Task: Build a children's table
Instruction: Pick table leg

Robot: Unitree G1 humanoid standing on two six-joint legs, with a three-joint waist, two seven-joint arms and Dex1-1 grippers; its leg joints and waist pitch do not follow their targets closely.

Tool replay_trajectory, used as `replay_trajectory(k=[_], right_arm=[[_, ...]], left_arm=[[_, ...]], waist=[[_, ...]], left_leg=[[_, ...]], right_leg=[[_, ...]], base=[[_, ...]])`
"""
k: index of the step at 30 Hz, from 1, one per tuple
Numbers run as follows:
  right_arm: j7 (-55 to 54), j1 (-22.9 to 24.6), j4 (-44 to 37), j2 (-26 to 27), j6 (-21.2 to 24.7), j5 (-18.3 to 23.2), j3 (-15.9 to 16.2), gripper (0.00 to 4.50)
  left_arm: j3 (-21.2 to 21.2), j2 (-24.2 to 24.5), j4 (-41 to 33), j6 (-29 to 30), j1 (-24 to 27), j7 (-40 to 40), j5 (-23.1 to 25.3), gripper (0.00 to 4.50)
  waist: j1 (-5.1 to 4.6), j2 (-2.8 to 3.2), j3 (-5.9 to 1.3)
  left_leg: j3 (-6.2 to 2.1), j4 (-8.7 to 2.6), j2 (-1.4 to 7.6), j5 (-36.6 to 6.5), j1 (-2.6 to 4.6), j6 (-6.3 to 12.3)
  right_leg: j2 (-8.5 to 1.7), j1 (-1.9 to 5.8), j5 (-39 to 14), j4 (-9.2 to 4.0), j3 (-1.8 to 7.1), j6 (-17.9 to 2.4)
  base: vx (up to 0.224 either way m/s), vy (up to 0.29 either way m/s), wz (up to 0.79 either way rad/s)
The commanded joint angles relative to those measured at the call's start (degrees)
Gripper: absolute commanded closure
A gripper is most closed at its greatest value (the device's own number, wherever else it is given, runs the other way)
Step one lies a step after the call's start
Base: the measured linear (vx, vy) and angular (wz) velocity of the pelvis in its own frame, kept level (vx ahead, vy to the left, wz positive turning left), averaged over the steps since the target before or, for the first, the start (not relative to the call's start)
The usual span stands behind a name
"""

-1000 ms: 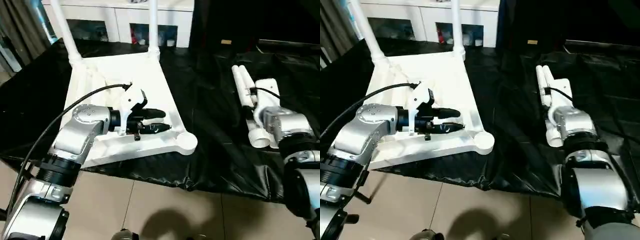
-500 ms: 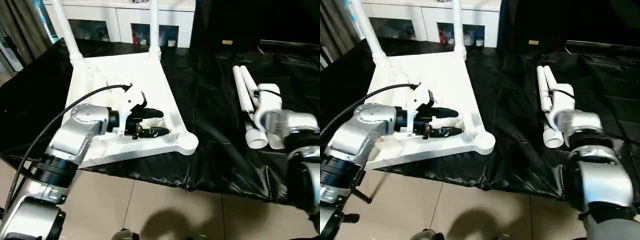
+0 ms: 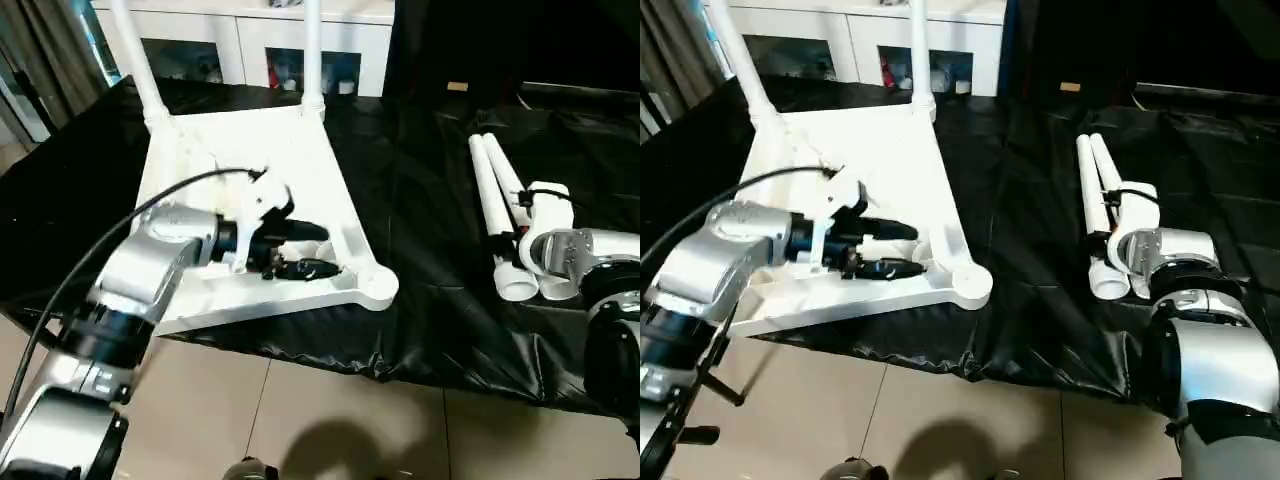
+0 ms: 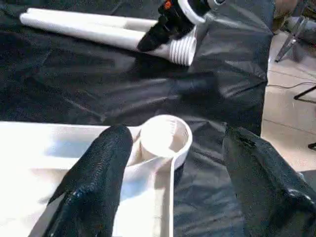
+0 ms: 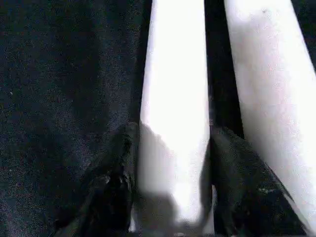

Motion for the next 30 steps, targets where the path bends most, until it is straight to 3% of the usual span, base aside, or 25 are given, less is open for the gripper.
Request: replay_trajectory(k=[1, 3, 5, 6, 7, 8, 10, 13, 14, 16, 17, 18, 19, 21, 22, 24, 25, 27, 29, 30], right_arm=[[-1.77, 0.54, 1.88, -0.63, -0.72, 1.28, -1.83, 2.64], [-2.37, 0.00, 1.81, -1.15, -2.67, 2.49, -3.61, 2.64], [-2.47, -0.25, 1.83, -1.33, -3.57, 3.00, -4.30, 2.64], [-0.52, -0.75, 1.22, -1.35, -5.76, 4.09, -5.22, 2.64], [-0.52, -0.75, 1.22, -1.35, -5.76, 4.09, -5.22, 2.64], [0.26, -0.96, 0.92, -1.31, -6.53, 4.69, -5.76, 2.64], [2.36, -1.05, -0.19, -0.70, -8.06, 7.75, -8.69, 2.64], [5.97, -0.19, -2.34, 0.76, -10.03, 9.81, -10.07, 2.64], [7.21, 0.16, -3.18, 1.15, -10.38, 10.27, -10.20, 2.64], [16.14, 3.28, -10.46, 3.97, -10.93, 14.30, -10.73, 2.64], [18.63, 4.36, -12.88, 4.51, -10.25, 15.36, -10.47, 2.64], [22.22, 6.44, -17.46, 5.62, -8.46, 17.48, -10.04, 2.65], [29.36, 12.64, -29.71, 7.80, -4.27, 22.39, -7.54, 2.65], [31.01, 14.57, -33.36, 8.45, -3.10, 23.79, -6.61, 2.66], [33.37, 18.13, -40.18, 9.15, -0.37, 26.83, -4.78, 2.66], [33.70, 18.61, -41.14, 9.22, 0.05, 27.32, -4.54, 2.66], [35.86, 21.29, -46.16, 9.64, 2.39, 29.92, -3.47, 2.66], [37.50, 22.93, -49.00, 9.80, 3.96, 31.57, -2.75, 2.66], [38.91, 24.62, -51.98, 10.08, 5.41, 32.52, -2.18, 2.66], [39.55, 25.78, -54.23, 10.27, 6.38, 33.15, -1.79, 2.66]], left_arm=[[0.18, -1.08, 1.07, 0.30, -1.15, 1.88, 0.55, 0.88], [2.34, -3.84, 3.43, -0.20, -2.20, 6.83, 0.73, 0.81], [3.24, -4.96, 4.37, -0.50, -2.68, 8.79, 0.69, 0.60], [5.39, -7.65, 6.61, -0.60, -3.93, 14.59, 0.89, 0.45], [5.39, -7.65, 6.61, -0.60, -3.93, 14.59, 0.89, 0.45], [6.66, -9.02, 7.16, -0.11, -4.42, 16.48, 0.00, 0.37], [8.22, -11.45, 7.50, 1.38, -5.10, 18.61, -1.82, 0.16], [9.97, -13.16, 9.30, 3.71, -6.10, 22.94, -2.13, 0.00], [10.46, -13.53, 9.75, 4.22, -6.32, 23.69, -2.40, 0.00], [14.24, -16.23, 12.72, 7.73, -7.79, 28.06, -5.13, 0.00], [14.73, -16.71, 13.05, 8.17, -8.03, 28.09, -5.84, 0.00], [15.61, -17.51, 13.01, 9.24, -8.20, 27.33, -7.41, 0.00], [19.23, -20.28, 12.86, 12.59, -9.03, 27.62, -12.58, 0.00], [20.51, -21.05, 12.76, 13.77, -9.26, 27.94, -14.28, 0.00], [22.28, -22.24, 13.17, 16.16, -10.00, 27.90, -17.35, 0.00], [22.46, -22.36, 13.28, 16.41, -10.12, 27.86, -17.69, 0.00], [23.44, -23.23, 14.40, 17.77, -10.93, 28.33, -18.79, 0.00], [23.63, -23.71, 14.99, 18.01, -11.21, 28.38, -18.87, 0.00], [24.08, -24.37, 15.48, 18.59, -11.53, 28.64, -19.26, 0.00], [24.19, -24.72, 15.34, 19.04, -11.56, 28.78, -19.56, 0.00]], waist=[[0.19, -0.41, -4.64], [0.24, -0.22, -4.64], [0.29, -0.52, -4.73], [0.17, -0.02, -4.82], [0.14, -0.31, -4.82], [0.34, -0.18, -4.97], [0.47, -0.70, -5.09], [0.38, -0.69, -5.16], [0.26, -0.42, -5.11], [0.41, -1.22, -5.19], [0.65, -1.03, -5.13], [0.58, -1.66, -5.23], [1.07, -1.29, -5.35], [1.82, -1.33, -5.37], [2.09, -2.01, -5.45], [2.66, -1.52, -5.52], [2.96, -1.94, -5.34], [3.45, -1.74, -5.02], [3.70, -1.59, -4.88], [3.59, -2.07, -4.71]], left_leg=[[-0.79, -3.25, 1.83, -9.04, 0.98, -0.17], [-0.75, -3.20, 1.82, -9.57, 1.19, -0.44], [-0.82, -3.18, 1.71, -9.31, 0.82, -0.20], [-0.76, -2.98, 1.61, -9.23, 0.73, 0.08], [-0.82, -2.94, 1.53, -8.91, 0.61, 0.26], [-0.90, -2.86, 1.57, -8.06, 0.61, 1.07], [-0.81, -2.72, 1.47, -6.70, 0.42, 2.30], [-0.74, -2.48, 1.53, -5.24, 0.25, 4.33], [-0.67, -2.38, 1.45, -5.16, 0.25, 5.03], [-0.54, -2.28, 1.51, -5.46, 0.38, 6.42], [-0.71, -2.43, 1.49, -4.92, 0.24, 7.29], [-0.73, -2.38, 1.62, -4.40, 0.22, 7.58], [-0.78, -2.36, 1.78, -3.32, 0.50, 8.10], [-0.91, -2.21, 2.00, -1.23, 0.36, 9.71], [-0.83, -2.23, 2.06, -0.97, 0.45, 10.17], [-0.88, -2.11, 2.31, -1.24, 0.69, 9.66], [-0.83, -2.19, 2.29, -1.31, 0.43, 8.98], [-0.84, -2.33, 2.26, -3.01, 0.50, 8.16], [-0.98, -2.70, 2.48, -5.67, 0.79, 5.89], [-0.93, -2.83, 2.44, -6.23, 0.75, 5.45]], right_leg=[[-3.53, 3.15, -8.27, -3.80, 2.43, -14.65], [-3.42, 3.01, -8.20, -3.93, 2.44, -14.67], [-3.47, 3.40, -7.48, -3.86, 2.35, -14.71], [-3.33, 3.40, -6.51, -3.86, 2.31, -14.69], [-3.32, 3.61, -5.71, -3.80, 2.30, -14.78], [-3.44, 3.59, -4.97, -3.67, 2.22, -15.00], [-3.53, 3.83, -3.87, -3.57, 2.15, -15.48], [-3.39, 3.64, -2.62, -3.41, 2.03, -16.15], [-3.24, 3.57, -2.17, -3.52, 2.01, -16.15], [-3.32, 3.68, -1.79, -3.53, 2.02, -15.95], [-3.30, 3.85, -2.04, -3.55, 1.82, -15.90], [-3.42, 3.79, -1.97, -3.46, 1.86, -15.94], [-3.50, 3.61, -1.62, -3.30, 1.92, -16.24], [-3.47, 3.73, 2.30, -2.82, 2.04, -16.44], [-3.55, 3.40, 1.04, -2.96, 1.87, -16.94], [-3.66, 2.95, -0.69, -2.99, 1.97, -16.89], [-3.57, 2.94, -2.48, -3.22, 1.98, -16.19], [-3.67, 2.73, -5.52, -3.69, 2.11, -14.75], [-3.96, 2.53, -10.37, -4.25, 2.11, -12.93], [-3.93, 2.45, -11.39, -4.54, 2.17, -12.43]], base=[[0.000, 0.000, 0.00], [0.000, 0.000, 0.00], [0.000, 0.000, 0.00], [0.000, 0.000, 0.00], [0.000, 0.000, 0.00], [0.000, 0.000, 0.00], [0.000, 0.000, 0.00], [0.000, 0.000, 0.00], [0.000, 0.000, 0.00], [0.000, 0.000, 0.00], [0.000, 0.000, 0.00], [0.000, 0.000, 0.00], [0.000, 0.000, 0.00], [0.000, 0.000, 0.00], [0.000, 0.000, 0.00], [0.000, 0.000, 0.00], [0.000, 0.000, 0.00], [0.000, 0.000, 0.00], [0.000, 0.000, 0.00], [0.000, 0.000, 0.00]])
